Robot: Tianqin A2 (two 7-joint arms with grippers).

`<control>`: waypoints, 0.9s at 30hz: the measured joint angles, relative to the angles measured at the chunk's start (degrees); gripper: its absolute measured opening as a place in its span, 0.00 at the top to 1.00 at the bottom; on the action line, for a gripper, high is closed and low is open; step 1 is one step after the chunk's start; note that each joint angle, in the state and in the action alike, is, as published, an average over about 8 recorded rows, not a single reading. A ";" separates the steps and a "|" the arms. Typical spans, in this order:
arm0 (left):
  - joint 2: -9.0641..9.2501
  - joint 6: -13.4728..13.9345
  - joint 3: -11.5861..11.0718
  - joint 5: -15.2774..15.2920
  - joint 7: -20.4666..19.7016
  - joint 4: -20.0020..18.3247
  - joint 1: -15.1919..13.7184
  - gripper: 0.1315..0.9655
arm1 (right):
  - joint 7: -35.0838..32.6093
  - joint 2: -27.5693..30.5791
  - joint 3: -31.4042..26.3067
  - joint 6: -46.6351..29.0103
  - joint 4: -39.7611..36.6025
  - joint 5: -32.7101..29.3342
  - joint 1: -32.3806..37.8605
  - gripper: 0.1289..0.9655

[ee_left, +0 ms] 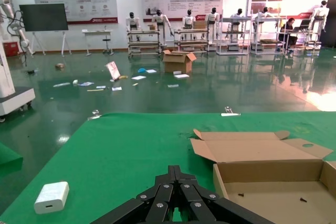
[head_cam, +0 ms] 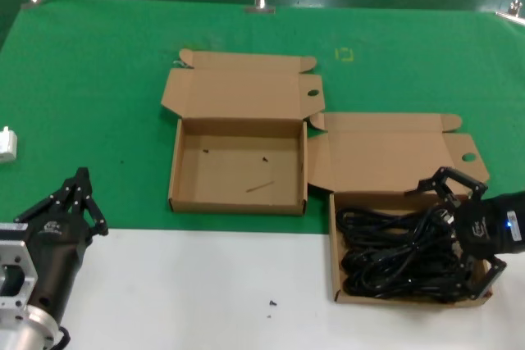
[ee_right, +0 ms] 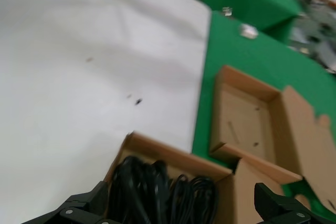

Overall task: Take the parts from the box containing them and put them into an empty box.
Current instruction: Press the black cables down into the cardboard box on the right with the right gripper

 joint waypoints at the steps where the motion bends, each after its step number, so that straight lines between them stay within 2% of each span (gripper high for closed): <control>1: 0.00 0.00 0.00 0.00 0.00 0.00 0.00 0.99 | -1.78 -0.46 -0.85 -1.14 -2.09 -0.92 1.69 0.00; 10: 0.00 0.00 0.00 0.00 0.00 0.00 0.00 0.99 | -17.88 -6.85 -7.05 -6.11 -23.51 -8.69 15.58 0.00; 17: 0.00 0.00 0.00 0.00 0.00 0.00 0.00 0.99 | -31.68 -12.84 -9.82 -3.46 -40.12 -13.39 23.35 0.00; 21: 0.00 0.00 0.00 0.00 0.00 0.00 0.00 0.99 | -37.28 -15.34 -10.31 -0.37 -45.56 -14.96 25.09 0.00; 27: 0.00 0.00 0.00 0.00 0.00 0.00 0.00 0.99 | -40.58 -17.54 -9.91 4.66 -48.80 -15.99 25.69 0.00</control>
